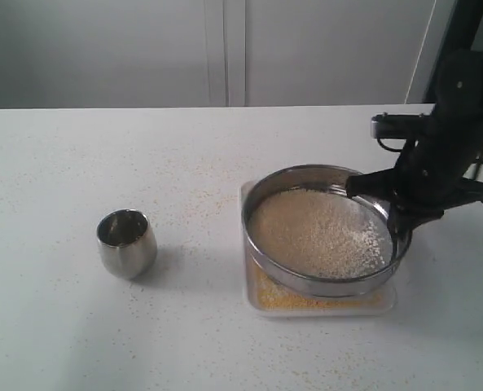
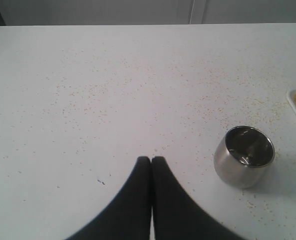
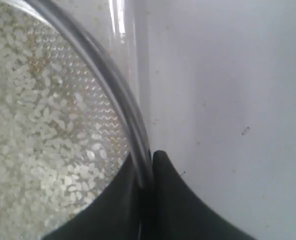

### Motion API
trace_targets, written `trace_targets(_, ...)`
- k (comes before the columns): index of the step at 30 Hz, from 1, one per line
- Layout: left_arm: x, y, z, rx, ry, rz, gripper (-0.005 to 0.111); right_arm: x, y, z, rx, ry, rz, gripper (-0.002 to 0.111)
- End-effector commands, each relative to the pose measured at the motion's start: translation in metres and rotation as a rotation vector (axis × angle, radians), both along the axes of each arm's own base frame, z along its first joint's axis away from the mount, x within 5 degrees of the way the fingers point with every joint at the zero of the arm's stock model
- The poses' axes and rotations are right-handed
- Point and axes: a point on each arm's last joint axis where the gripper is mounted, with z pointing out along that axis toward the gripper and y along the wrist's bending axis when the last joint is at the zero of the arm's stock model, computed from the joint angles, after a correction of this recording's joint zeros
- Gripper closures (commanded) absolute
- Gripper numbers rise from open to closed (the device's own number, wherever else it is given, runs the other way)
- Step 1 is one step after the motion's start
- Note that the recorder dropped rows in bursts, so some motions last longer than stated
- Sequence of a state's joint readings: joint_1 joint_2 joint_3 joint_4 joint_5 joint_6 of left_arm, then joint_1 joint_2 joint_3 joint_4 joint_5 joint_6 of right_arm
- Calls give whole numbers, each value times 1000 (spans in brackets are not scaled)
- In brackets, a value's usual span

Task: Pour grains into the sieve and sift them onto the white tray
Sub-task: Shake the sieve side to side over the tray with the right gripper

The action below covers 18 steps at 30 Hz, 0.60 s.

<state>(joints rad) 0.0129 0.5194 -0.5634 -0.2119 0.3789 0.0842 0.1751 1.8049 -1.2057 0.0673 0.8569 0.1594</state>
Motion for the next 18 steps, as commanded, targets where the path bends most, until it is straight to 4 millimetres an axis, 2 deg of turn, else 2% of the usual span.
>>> trace_targets(1,-2,0,-1,-2,1,0,107,27,-1,3,84,-178,-92,108)
trace_targets(3,-2,0,-1,-2,1,0,107,42,0,-6,155,10,-145,108)
trace_targets(5,-2,0,-1,-2,1,0,107,24,9,-10,178,164,37,108)
trace_targets(7,-2,0,-1,-2,1,0,107,-5,9,-8,103,95,30,108)
trace_targets(9,-2,0,-1,-2,1,0,107,-18,5,-2,119,-129,-42,108)
trace_targets(11,-2,0,-1,-2,-1,0,107,-12,5,0,163,-247,-96,108)
trace_targets(12,-2,0,-1,-2,-1,0,107,3,8,-2,188,-264,-123,108)
trace_targets(13,-2,0,-1,-2,-1,0,107,14,8,-3,195,-247,-134,108)
trace_targets(14,-2,0,-1,-2,-1,0,107,28,7,-5,206,-65,-155,108)
trace_targets(15,-2,0,-1,-2,-1,0,107,23,6,-4,167,37,-93,108)
trace_targets(16,-2,0,-1,-2,-1,0,107,1,-1,-3,25,97,-9,108)
trace_targets(17,-2,0,-1,-2,-1,0,107,-11,-3,0,-7,49,-33,108)
trace_targets(18,-2,0,-1,-2,-1,0,107,-19,-5,6,25,-184,-88,108)
